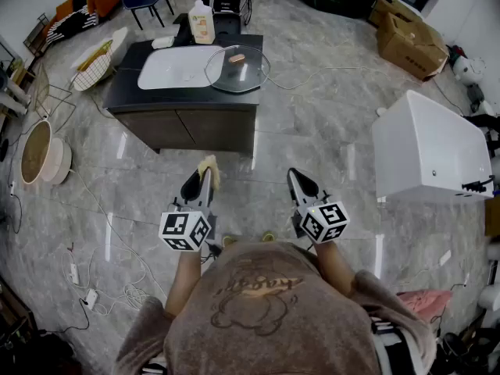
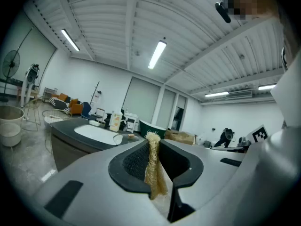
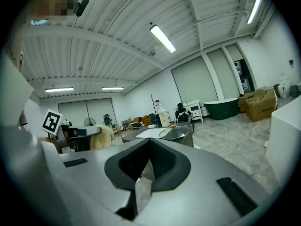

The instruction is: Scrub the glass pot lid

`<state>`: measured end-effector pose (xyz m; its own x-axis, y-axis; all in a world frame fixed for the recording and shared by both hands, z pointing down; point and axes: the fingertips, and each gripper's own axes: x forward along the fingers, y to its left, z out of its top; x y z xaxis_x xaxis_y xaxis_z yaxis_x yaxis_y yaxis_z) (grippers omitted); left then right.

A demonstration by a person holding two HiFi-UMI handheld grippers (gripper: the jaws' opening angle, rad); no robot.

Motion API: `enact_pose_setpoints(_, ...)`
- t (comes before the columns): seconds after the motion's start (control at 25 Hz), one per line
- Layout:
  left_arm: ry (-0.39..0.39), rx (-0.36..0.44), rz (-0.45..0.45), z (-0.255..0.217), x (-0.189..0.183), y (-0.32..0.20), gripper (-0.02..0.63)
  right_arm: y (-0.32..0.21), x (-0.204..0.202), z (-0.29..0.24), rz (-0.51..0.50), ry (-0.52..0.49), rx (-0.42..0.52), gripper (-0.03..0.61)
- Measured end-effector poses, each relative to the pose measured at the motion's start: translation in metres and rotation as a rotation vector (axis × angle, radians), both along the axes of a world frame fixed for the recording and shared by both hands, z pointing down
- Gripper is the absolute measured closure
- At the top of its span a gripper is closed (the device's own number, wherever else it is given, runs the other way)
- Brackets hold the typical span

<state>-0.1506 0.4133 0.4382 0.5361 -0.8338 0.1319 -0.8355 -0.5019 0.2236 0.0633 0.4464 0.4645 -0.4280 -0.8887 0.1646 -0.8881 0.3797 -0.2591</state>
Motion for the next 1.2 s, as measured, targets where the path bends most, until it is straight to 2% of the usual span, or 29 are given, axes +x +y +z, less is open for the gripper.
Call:
enact_pose_setpoints(0.28,0.003,0.003,-0.017,-0.003,0.019,-0.006,0.541,-0.006,0.015,-0.006,-0.019,-0.016,0.012,0.58)
enact_pose_setpoints(0.72,0.004,0.002,-0.111,0.006,0.047,-0.014,0.541,-0.005,0.065,0.029,-0.077,-0.029,-0.052,0.58)
enact_pose_setpoints(0.96,0.006,0.001,-0.134,0.013,0.049,-0.047,0.541,-0.041,0.063,0.039,-0.115,-0.03,-0.061,0.58)
enact_pose_setpoints(1.2,0.013,0.008,-0.131,0.017,0.048,-0.111,0.541,-0.101,0.062,0.047,-0.123,-0.031,-0.067,0.58)
